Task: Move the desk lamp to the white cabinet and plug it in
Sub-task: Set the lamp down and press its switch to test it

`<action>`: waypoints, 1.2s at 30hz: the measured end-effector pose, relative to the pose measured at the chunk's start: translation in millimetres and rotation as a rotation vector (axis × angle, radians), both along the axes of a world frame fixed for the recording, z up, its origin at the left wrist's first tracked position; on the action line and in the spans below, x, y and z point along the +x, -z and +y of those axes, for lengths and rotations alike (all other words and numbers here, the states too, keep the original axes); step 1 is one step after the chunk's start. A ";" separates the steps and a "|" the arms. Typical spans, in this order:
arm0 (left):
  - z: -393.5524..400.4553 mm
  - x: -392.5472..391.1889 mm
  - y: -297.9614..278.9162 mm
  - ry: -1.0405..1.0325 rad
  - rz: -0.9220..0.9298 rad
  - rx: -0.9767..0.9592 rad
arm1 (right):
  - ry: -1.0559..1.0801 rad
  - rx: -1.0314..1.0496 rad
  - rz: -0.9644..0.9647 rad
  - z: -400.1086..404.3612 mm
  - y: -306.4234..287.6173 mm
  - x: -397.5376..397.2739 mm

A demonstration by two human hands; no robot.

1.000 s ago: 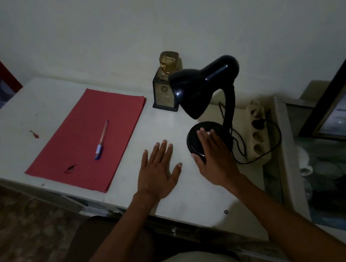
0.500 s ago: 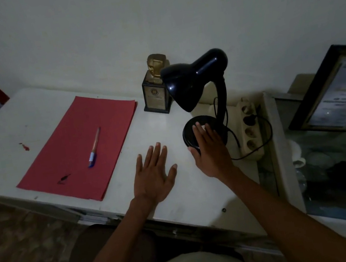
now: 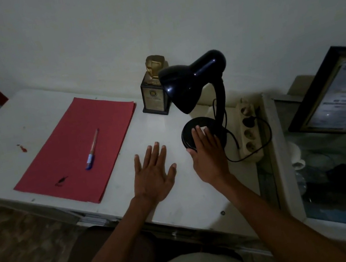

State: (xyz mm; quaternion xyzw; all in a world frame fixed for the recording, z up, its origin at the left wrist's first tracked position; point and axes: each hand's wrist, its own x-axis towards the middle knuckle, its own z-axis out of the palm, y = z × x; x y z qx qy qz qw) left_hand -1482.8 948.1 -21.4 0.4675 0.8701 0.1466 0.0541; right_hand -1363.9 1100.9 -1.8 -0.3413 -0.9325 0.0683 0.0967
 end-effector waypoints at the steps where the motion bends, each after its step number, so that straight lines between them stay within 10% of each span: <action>1: 0.6 0.5 0.0 -0.001 0.001 0.003 | 0.003 0.000 0.000 -0.5 -0.1 0.1; 36: -3.4 0.4 6.8 -0.061 0.018 0.081 | 0.072 0.041 0.049 -9.2 -1.1 -3.1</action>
